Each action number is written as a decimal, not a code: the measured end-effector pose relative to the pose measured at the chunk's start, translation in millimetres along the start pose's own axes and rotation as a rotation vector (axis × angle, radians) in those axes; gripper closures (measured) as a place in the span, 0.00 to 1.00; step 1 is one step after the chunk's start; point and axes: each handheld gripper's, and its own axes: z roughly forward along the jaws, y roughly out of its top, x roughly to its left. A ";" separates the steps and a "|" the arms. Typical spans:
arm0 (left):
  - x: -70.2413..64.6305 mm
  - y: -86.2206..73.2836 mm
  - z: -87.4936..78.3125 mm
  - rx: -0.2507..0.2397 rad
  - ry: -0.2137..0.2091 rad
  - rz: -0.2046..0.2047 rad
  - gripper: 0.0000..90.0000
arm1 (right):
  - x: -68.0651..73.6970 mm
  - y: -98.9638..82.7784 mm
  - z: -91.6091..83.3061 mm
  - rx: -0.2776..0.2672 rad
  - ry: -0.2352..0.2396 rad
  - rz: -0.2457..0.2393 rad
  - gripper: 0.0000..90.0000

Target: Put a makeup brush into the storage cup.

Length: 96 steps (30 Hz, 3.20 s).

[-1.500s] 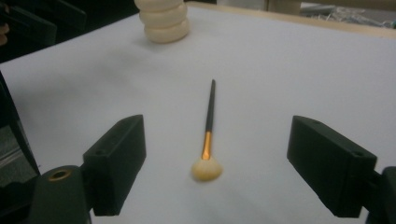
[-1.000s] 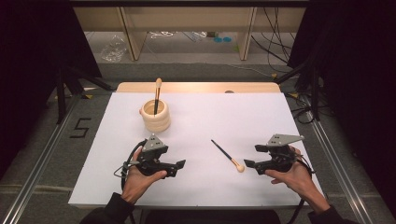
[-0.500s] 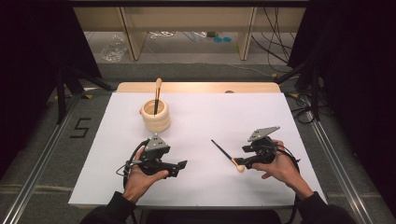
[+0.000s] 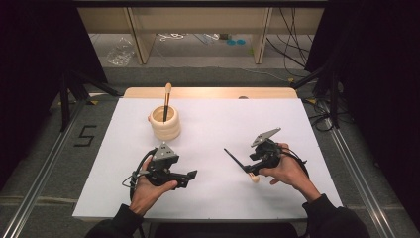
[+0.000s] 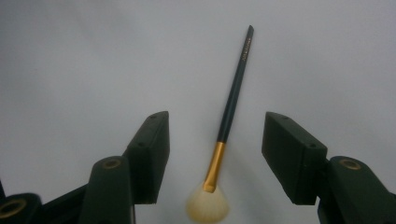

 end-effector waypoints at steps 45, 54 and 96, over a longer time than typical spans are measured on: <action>-2.8 3.0 2.5 0.009 -0.002 0.014 0.19 | -15.1 15.3 41.8 0.273 0.030 -0.009 0.77; -3.5 3.9 4.8 0.015 -0.003 0.017 0.19 | -18.2 16.7 42.2 0.282 0.040 0.000 0.80; -3.3 4.2 5.2 0.024 -0.002 0.026 0.19 | -21.0 43.9 50.5 0.479 0.057 -0.140 0.93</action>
